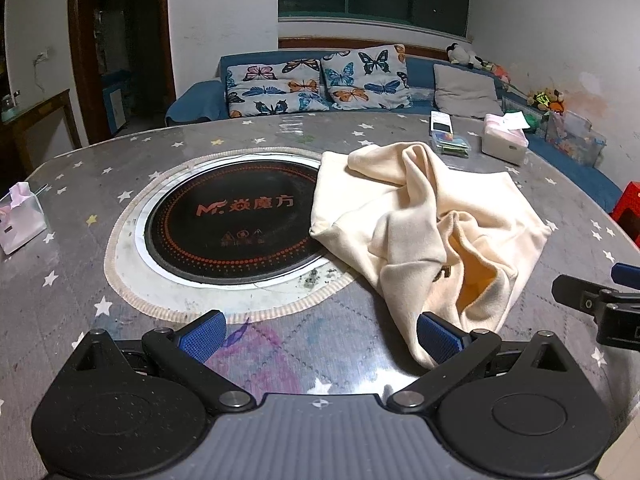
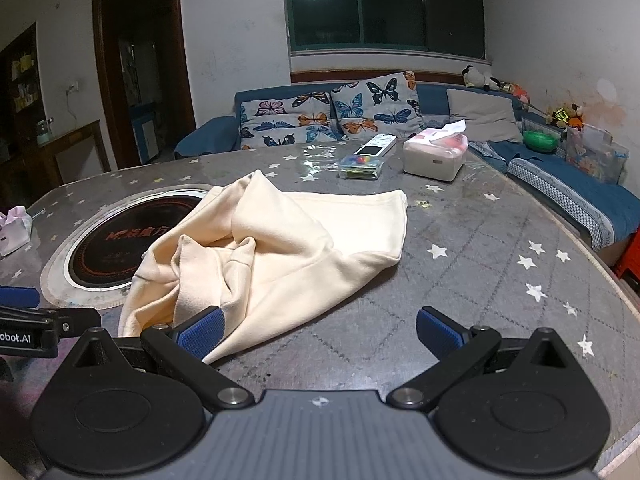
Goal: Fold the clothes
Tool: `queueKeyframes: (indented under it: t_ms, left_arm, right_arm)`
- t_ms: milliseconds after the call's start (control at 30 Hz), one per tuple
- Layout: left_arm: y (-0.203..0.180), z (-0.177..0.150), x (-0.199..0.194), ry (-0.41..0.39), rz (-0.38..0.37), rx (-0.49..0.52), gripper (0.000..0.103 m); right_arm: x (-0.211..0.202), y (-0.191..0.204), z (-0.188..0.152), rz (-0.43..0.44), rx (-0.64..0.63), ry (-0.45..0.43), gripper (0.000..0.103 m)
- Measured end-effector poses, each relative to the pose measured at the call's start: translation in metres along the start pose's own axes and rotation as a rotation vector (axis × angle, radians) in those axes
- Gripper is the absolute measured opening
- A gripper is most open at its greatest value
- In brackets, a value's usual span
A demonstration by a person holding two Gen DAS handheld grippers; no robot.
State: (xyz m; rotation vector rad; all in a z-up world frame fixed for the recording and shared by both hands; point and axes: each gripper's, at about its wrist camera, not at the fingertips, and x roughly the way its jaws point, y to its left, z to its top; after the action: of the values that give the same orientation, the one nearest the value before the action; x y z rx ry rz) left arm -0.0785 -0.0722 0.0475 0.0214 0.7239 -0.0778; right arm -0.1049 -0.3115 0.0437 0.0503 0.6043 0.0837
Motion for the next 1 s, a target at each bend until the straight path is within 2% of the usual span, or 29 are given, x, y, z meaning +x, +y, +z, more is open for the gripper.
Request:
queueKeyframes:
  t_ms: [1000]
  left_arm:
    - [-0.014,-0.012,-0.016,-0.001,-0.022,0.086,0.103]
  right_arm:
    - [-0.019,0.001,-0.009,0.007,0.018,-0.019,0.103]
